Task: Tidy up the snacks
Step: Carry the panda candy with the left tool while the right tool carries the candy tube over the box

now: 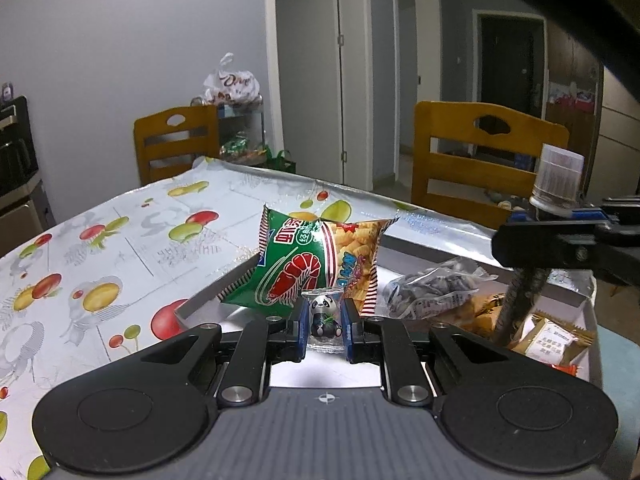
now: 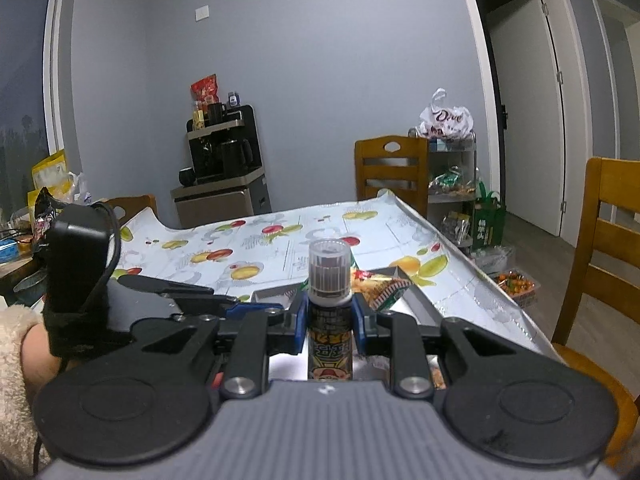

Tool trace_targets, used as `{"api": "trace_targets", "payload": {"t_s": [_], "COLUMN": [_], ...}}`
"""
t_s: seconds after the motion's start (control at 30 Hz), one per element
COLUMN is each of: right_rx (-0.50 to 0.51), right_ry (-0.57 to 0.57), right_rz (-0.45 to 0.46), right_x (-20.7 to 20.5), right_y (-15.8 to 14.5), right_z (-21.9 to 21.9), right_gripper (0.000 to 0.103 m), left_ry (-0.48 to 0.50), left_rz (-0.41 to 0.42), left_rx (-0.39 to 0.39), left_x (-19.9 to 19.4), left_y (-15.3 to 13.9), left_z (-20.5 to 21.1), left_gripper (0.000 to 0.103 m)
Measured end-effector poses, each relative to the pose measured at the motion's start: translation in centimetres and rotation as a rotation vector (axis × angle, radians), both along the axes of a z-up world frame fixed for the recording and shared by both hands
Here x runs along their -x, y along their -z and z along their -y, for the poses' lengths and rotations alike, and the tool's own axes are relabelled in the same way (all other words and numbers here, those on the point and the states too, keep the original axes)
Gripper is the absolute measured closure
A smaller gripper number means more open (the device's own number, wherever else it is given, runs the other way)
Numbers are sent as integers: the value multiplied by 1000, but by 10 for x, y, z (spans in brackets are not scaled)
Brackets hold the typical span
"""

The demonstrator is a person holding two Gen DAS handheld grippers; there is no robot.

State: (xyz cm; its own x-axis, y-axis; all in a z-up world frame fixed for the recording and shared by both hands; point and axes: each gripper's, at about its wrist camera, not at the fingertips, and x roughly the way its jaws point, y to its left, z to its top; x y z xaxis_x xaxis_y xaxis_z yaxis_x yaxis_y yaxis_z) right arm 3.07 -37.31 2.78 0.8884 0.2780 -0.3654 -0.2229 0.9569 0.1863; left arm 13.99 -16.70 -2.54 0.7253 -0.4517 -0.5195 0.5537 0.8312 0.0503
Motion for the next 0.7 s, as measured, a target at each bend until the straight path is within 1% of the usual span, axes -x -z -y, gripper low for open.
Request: {"api": "trace_targets", "payload": {"t_s": [0.1, 0.2, 0.33, 0.53, 0.7], "right_rx": [14, 20, 8, 8, 28], "right_ry": [-19, -29, -20, -4, 27], "right_rz": [-17, -44, -63, -76, -118], "right_x": [-1, -7, -14, -35, -58], "right_y": [5, 11, 19, 27, 37], "right_z": [-4, -7, -9, -14, -22], "right_gripper": [81, 81, 81, 81, 81], "left_ry": [-7, -15, -23, -49, -59], "left_rz": [-6, -31, -42, -45, -54], "left_rx": [-6, 4, 12, -2, 0], "left_x": [-4, -10, -15, -21, -22], "left_y": [4, 10, 16, 23, 25], "left_z": [3, 3, 2, 1, -2], "left_gripper": [84, 84, 84, 84, 84]}}
